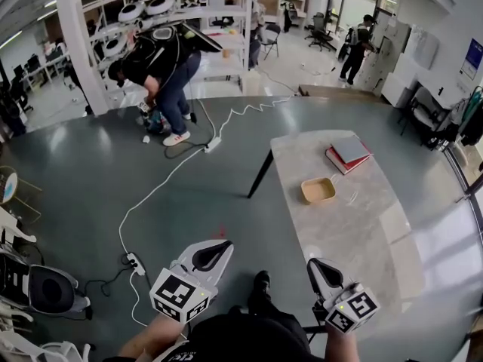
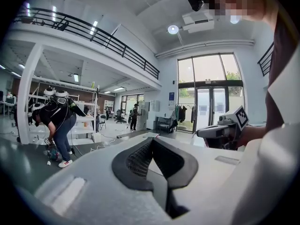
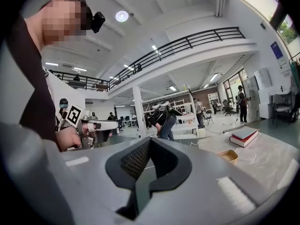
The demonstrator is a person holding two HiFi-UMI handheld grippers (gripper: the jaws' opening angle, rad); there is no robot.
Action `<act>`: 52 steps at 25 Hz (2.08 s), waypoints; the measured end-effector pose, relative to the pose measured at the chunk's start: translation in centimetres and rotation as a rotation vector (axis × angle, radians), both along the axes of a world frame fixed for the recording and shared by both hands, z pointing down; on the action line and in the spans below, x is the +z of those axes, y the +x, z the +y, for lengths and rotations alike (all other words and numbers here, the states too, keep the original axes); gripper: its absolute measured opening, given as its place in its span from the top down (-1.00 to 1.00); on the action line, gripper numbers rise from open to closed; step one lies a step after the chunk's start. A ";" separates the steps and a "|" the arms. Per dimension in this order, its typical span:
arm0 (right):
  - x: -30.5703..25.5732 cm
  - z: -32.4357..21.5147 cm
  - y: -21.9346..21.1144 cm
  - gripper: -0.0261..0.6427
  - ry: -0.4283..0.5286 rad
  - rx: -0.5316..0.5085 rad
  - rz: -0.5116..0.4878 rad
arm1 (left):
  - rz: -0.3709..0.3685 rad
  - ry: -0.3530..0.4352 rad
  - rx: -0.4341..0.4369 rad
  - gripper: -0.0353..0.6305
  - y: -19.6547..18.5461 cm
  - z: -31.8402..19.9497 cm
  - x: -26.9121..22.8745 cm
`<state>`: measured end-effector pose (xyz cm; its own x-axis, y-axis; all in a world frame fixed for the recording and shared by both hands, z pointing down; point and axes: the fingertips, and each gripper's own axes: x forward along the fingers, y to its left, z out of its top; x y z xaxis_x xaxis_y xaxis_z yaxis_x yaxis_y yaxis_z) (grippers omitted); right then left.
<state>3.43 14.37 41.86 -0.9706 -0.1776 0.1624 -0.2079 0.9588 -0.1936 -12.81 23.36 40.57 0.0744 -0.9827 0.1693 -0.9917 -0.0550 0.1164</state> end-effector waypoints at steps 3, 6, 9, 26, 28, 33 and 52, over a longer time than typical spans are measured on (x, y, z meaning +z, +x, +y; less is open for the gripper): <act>0.5 -2.2 -0.9 0.92 -0.021 0.011 0.007 | 0.012 -0.007 0.005 0.88 -0.8 -1.8 0.3; 1.0 -4.6 -2.3 0.92 -0.041 0.005 0.005 | 0.006 -0.021 0.002 0.88 -1.9 -4.0 0.6; 1.3 -7.3 -3.5 0.92 -0.050 -0.015 0.001 | -0.001 -0.026 -0.018 0.88 -3.1 -6.4 0.5; 2.0 -25.5 -1.7 0.92 -0.063 0.041 0.005 | -0.024 -0.027 0.092 0.88 -1.4 -26.2 -1.8; 2.2 -26.2 -0.6 0.92 -0.086 0.079 -0.007 | -0.019 -0.051 0.136 0.88 -0.5 -27.7 -1.5; 4.6 -28.7 2.2 0.92 -0.118 0.198 0.009 | -0.011 -0.077 0.255 0.88 1.2 -32.3 -0.9; 10.4 -35.0 0.1 0.92 -0.206 0.516 0.176 | 0.047 -0.102 0.637 0.88 0.0 -47.8 2.6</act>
